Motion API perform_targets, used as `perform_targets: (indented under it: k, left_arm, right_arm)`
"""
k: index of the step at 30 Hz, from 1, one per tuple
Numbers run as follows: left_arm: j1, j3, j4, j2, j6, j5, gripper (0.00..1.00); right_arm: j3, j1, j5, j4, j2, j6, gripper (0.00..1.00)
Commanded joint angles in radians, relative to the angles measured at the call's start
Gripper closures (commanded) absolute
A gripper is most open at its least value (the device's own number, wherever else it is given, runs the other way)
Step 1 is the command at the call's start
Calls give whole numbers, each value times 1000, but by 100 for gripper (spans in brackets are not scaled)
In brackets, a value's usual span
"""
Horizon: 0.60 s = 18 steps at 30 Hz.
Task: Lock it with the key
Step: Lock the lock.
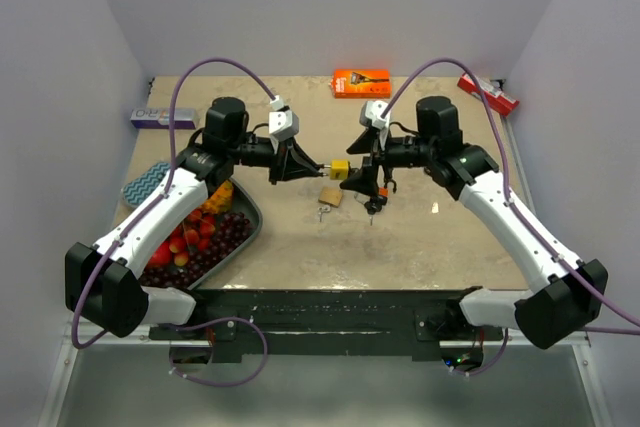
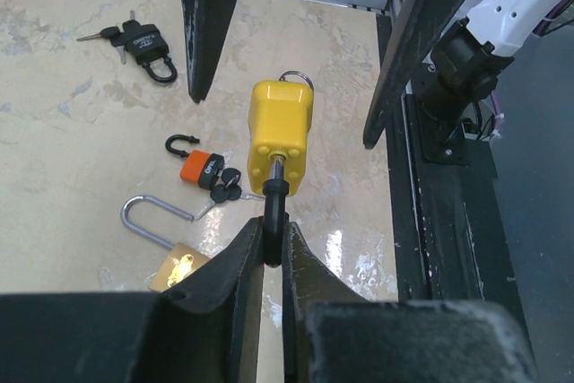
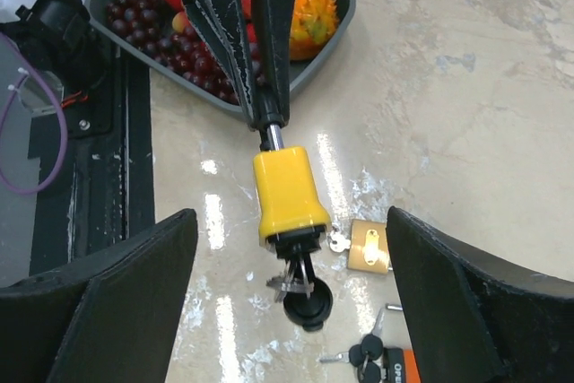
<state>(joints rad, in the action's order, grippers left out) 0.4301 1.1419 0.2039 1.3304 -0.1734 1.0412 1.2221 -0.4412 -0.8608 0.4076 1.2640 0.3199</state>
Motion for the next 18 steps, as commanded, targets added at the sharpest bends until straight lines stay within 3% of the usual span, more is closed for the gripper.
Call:
perform_targets:
  k: [1,9,13,14,16,18]
  left_arm:
    - [9,51,-75,-14,32,57,100]
    - [9,50,-89,-19,41,65,100]
    - [9,48,-86,-23,37,60,100]
    - [9,48,-87,-23,35,59,100]
    - [7,45,-90,-23,31,56,100]
    - [9,41,-98,-23,34,49,100]
  right_arm:
    - [39,-45,-17,20,21,85,13]
    - [27,-88,31,16,60,133,39]
    - [36,-88,29,43,64,165,59]
    - [34,-90,23,45,63,165,68]
    - [34,-88,19,51,64,163,75]
    - [37,-88,14,63,69,165,90]
